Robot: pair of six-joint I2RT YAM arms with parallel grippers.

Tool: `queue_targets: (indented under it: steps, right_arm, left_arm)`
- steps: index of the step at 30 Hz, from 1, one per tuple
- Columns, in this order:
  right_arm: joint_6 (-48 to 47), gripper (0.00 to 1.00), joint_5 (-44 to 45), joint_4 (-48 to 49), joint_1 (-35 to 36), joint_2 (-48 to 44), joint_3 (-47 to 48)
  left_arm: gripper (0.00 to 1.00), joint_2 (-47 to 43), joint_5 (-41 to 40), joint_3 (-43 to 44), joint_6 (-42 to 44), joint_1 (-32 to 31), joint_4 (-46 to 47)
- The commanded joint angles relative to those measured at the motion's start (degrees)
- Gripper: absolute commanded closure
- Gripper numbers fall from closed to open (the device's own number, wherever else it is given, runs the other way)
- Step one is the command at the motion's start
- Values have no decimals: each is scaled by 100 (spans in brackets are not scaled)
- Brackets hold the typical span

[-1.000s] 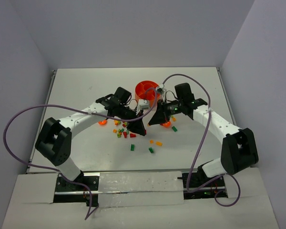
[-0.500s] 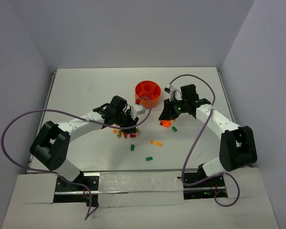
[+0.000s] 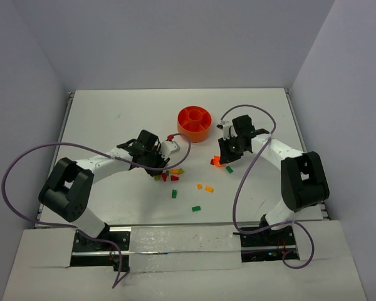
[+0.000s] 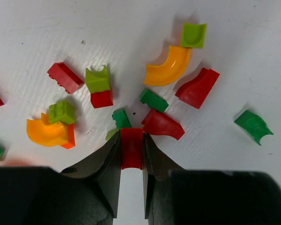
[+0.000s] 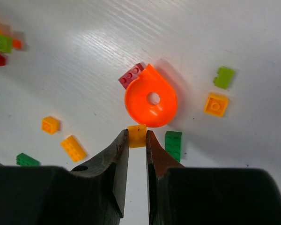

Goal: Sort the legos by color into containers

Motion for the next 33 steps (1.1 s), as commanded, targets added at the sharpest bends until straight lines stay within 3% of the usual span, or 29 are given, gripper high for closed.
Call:
queue_targets:
  steps: [1,10,20,22,25,27,33]
  right_arm:
    - [-94,100,261,-13,1,147,314]
    - [-103,99,265,-82,41,128,387]
    - [-105,96,244,-96,164,160,428]
    - [-111,91,230,-118,185,160,449]
    - [-117,73,230,-152,222,178,475]
    - [-109,61,230,-163,239,176,486]
    - [-72,50,143,-187,285,104,532]
  left_arm:
    - [88,17,61,89,311,88,-73]
    - [92,-443,489,-297,683,578,-277]
    - [84,-548,558,-531,941,1067,-332]
    - [77,-498,588,-551,968,1096,-304]
    - [63,-436,702,-509,991,1133,-350]
    - [46,-443,865,-429,1039,1150,-443]
    - [43,-797,1614,-175,1411,1156,-761]
